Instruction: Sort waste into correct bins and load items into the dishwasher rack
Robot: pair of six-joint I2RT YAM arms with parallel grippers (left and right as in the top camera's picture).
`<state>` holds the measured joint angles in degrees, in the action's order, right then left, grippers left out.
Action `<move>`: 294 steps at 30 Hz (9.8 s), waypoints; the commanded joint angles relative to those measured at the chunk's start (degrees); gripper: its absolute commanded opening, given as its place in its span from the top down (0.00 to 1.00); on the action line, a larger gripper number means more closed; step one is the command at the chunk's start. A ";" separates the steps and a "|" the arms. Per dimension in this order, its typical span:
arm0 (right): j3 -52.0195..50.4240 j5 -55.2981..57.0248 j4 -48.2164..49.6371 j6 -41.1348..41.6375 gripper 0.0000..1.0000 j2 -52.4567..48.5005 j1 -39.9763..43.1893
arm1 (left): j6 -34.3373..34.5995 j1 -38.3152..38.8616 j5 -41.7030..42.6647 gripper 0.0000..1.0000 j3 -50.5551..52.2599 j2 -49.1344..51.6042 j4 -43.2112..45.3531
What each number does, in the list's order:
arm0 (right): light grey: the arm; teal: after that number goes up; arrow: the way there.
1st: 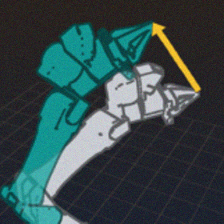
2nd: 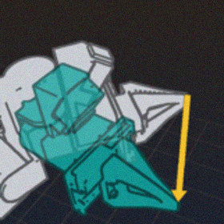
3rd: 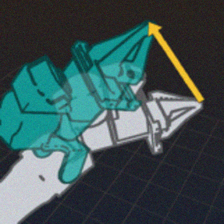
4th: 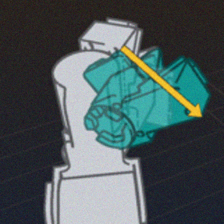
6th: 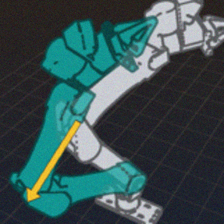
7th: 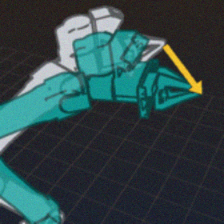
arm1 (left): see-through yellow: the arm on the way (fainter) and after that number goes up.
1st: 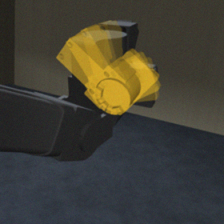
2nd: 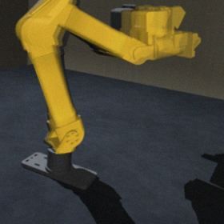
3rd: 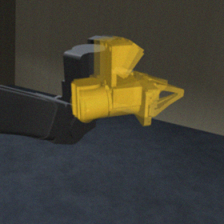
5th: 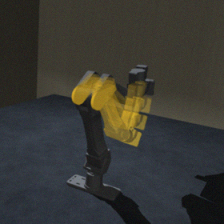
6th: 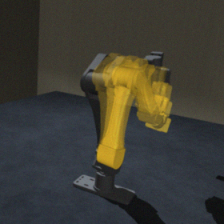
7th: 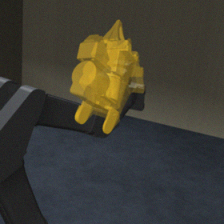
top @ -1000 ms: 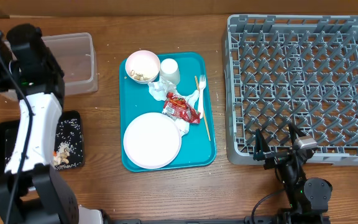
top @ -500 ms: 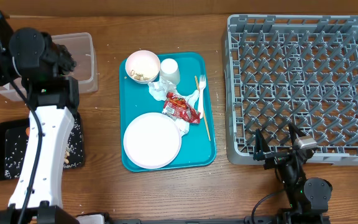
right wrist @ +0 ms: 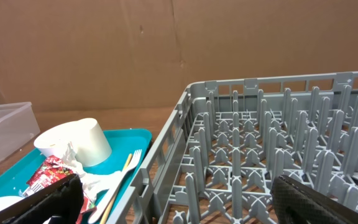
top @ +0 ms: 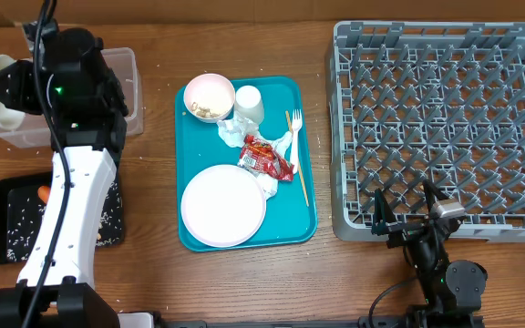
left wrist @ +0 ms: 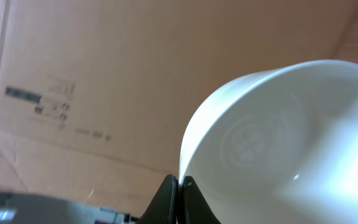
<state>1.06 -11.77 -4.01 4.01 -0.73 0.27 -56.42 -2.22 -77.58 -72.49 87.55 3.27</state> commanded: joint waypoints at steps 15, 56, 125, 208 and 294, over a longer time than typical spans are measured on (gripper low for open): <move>-0.59 0.13 0.28 -0.42 0.00 0.57 -0.26 | 30.58 0.22 16.33 0.96 -0.74 -4.02 -16.44; -0.59 0.13 0.28 -0.42 0.00 0.57 -0.26 | 68.87 6.16 87.41 0.96 -6.36 12.76 -51.45; -0.59 0.13 0.28 -0.42 0.00 0.57 -0.26 | 30.67 15.43 81.22 0.52 -18.73 31.28 -40.72; -0.59 0.13 0.28 -0.42 0.00 0.57 -0.26 | 48.41 -39.74 134.49 0.96 2.36 -7.37 -68.78; -0.59 0.13 0.28 -0.42 0.00 0.57 -0.26 | 60.02 20.94 66.77 0.96 4.85 2.80 -10.36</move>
<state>1.06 -11.79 -4.05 4.01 -0.73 0.27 7.81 15.09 1.19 -66.83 83.72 -10.39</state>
